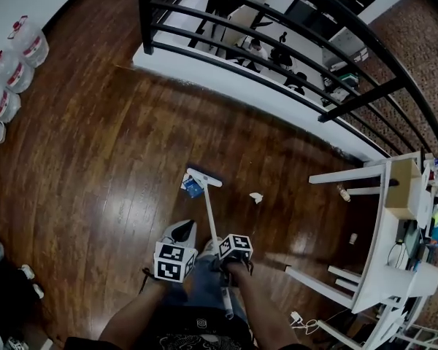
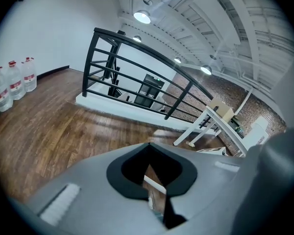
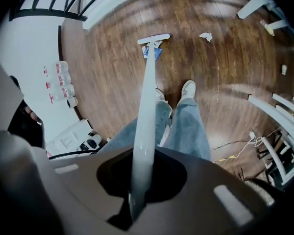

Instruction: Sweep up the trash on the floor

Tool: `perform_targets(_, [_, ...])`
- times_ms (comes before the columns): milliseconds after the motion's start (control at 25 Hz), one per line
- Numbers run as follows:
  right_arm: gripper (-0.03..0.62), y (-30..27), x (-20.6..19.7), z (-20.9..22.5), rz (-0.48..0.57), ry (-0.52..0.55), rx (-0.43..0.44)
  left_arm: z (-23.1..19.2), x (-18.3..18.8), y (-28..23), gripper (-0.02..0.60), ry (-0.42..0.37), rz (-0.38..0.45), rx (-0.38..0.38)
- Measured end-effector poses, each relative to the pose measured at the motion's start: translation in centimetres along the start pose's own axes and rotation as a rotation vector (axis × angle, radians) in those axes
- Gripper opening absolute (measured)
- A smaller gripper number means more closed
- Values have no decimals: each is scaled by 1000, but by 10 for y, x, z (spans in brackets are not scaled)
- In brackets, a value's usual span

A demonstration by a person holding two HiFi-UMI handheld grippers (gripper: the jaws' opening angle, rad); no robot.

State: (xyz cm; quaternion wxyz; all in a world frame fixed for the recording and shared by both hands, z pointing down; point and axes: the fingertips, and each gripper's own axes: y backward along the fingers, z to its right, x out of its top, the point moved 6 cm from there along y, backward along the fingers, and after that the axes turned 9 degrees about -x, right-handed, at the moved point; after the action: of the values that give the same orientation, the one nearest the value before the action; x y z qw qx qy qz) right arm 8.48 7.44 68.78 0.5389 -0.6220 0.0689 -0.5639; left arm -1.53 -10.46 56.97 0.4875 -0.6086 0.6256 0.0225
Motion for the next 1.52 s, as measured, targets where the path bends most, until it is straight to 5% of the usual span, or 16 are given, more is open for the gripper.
perform_targets(280, [2, 7, -11, 13, 67, -9, 47, 25, -7, 4, 5, -17, -16, -12])
perform_targets(640, [2, 45, -19, 48, 211, -114, 286, 68, -1, -23, 5, -73, -30, -68])
perform_targets(1000, [2, 86, -6, 148, 317, -345, 389, 120, 10, -79, 5, -134, -65, -121])
perform_targets(1520, [2, 114, 31, 303, 343, -590, 388, 183, 12, -135, 5, -191, -114, -101])
